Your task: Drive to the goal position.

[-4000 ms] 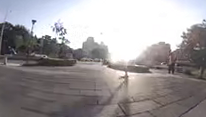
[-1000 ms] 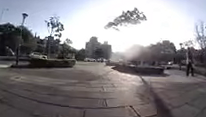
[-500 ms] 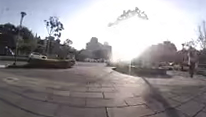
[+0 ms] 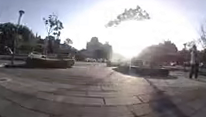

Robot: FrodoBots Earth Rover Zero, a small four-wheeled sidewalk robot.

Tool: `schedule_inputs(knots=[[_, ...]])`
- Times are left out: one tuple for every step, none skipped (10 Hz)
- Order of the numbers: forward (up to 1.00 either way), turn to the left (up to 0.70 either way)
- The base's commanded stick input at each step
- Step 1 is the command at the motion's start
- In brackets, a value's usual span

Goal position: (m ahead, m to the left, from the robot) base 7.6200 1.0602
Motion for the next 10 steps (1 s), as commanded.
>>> schedule_inputs(knots=[[0.63,0.00],[0.63,0.00],[0.63,0.00],[0.63,0.00],[0.63,0.00],[0.63,0.00],[0.63,0.00],[0.63,0.00],[0.63,0.00],[0.63,0.00]])
